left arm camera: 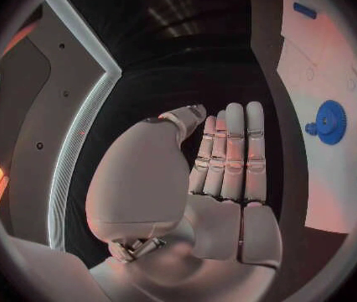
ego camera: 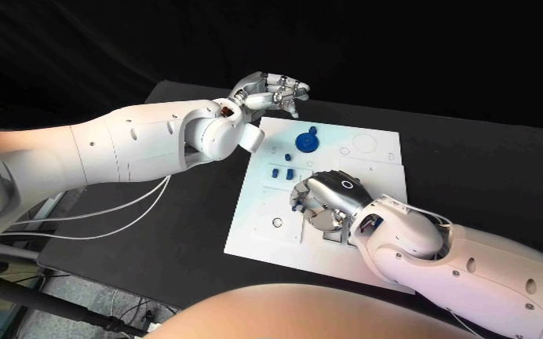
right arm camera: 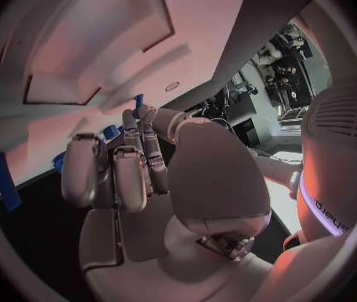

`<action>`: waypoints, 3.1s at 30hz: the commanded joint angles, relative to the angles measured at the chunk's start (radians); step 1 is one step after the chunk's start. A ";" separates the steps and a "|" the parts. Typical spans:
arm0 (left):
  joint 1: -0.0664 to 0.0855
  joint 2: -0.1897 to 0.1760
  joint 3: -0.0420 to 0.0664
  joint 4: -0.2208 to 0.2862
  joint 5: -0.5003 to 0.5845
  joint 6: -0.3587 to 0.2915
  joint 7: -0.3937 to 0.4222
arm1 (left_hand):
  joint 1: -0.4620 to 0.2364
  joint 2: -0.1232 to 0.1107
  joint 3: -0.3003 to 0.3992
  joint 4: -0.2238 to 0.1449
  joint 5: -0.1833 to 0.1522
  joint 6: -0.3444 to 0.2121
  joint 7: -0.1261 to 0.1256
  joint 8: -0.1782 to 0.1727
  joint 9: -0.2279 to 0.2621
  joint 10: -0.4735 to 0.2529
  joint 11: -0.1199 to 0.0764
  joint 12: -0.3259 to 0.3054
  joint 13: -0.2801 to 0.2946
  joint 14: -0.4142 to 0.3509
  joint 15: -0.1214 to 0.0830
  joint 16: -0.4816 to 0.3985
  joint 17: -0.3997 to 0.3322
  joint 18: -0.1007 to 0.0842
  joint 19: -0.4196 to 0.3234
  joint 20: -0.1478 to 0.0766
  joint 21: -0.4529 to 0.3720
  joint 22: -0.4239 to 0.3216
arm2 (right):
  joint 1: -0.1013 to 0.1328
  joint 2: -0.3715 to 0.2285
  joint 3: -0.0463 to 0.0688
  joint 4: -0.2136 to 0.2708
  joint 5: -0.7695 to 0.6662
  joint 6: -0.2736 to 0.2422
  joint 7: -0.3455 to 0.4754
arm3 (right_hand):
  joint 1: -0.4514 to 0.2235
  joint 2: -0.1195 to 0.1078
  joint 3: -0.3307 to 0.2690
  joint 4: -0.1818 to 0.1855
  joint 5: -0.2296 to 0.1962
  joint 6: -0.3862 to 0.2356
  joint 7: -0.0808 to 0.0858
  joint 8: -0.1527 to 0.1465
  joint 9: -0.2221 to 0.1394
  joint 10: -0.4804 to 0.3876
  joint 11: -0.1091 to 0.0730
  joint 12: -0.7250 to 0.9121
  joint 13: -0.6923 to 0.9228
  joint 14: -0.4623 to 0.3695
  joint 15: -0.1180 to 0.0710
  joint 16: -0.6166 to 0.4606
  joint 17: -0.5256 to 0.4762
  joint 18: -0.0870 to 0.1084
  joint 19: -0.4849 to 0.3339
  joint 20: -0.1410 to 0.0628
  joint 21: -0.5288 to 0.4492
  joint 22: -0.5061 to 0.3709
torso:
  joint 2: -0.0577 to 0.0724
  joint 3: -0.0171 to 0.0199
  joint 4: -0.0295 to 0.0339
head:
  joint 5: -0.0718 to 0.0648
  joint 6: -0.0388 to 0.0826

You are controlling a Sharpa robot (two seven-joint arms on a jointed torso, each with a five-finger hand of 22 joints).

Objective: Assemble the parts on the task board

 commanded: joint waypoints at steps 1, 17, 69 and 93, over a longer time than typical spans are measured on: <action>0.001 0.002 0.001 0.002 0.006 0.018 0.003 | 0.005 0.001 -0.001 -0.003 0.003 -0.004 0.003 -0.004 -0.001 -0.003 0.002 -0.005 -0.001 -0.007 0.002 -0.006 -0.001 0.009 -0.004 0.004 -0.005 -0.001 | -0.002 0.001 0.000 -0.003 -0.021 0.018 0.003 | 0.007 0.018 0.056 -0.050 0.005 0.001 0.005 -0.001 0.001 0.061 -0.061 0.004 0.031 0.049 -0.005 0.002 -0.001 -0.008 -0.004 -0.001 -0.006 0.115 | 0.000 -0.0007 -0.0009 | 0.001 -0.002; 0.001 0.002 0.001 0.002 0.006 0.026 -0.003 | 0.004 0.002 -0.002 -0.002 0.003 -0.004 0.003 -0.004 -0.001 -0.004 0.002 -0.006 -0.002 -0.008 0.002 -0.006 -0.001 0.009 -0.005 0.004 -0.006 -0.001 | -0.007 0.018 -0.004 -0.012 -0.033 0.040 0.000 | 0.004 0.018 0.056 -0.051 0.005 0.000 0.006 -0.001 0.002 0.061 -0.061 0.002 0.032 0.049 -0.004 0.002 -0.001 -0.007 -0.005 -0.001 -0.007 0.115 | 0.000 -0.0011 -0.0006 | 0.001 -0.005; 0.001 -0.005 0.001 0.002 0.006 0.049 -0.024 | -0.003 0.005 -0.006 0.003 0.001 -0.006 0.003 -0.006 0.000 -0.007 0.003 -0.009 -0.002 -0.012 0.004 -0.004 0.001 0.010 -0.009 0.008 -0.012 -0.004 | 0.005 -0.080 0.000 0.070 0.019 -0.093 0.027 | -0.080 -0.038 -0.064 -0.083 0.056 -0.138 0.052 -0.080 -0.017 -0.183 0.001 -0.073 -0.014 0.012 0.048 -0.062 -0.125 0.040 -0.123 0.050 -0.254 -0.003 | -0.001 -0.0016 -0.0008 | -0.013 0.002; 0.001 -0.010 0.001 0.002 0.006 0.062 -0.022 | 0.000 0.007 -0.006 0.002 0.001 -0.006 0.003 -0.006 0.000 -0.006 0.002 -0.009 -0.002 -0.013 0.003 -0.004 0.001 0.010 -0.009 0.008 -0.013 -0.004 | 0.171 -0.288 0.021 0.061 0.172 0.195 -0.013 | -0.125 -0.074 -0.189 -0.037 0.080 -0.180 0.057 -0.126 -0.028 -0.201 0.000 -0.012 -0.036 0.020 0.049 -0.048 -0.107 0.034 -0.098 0.052 -0.246 0.000 | -0.001 -0.0003 -0.0012 | -0.064 0.032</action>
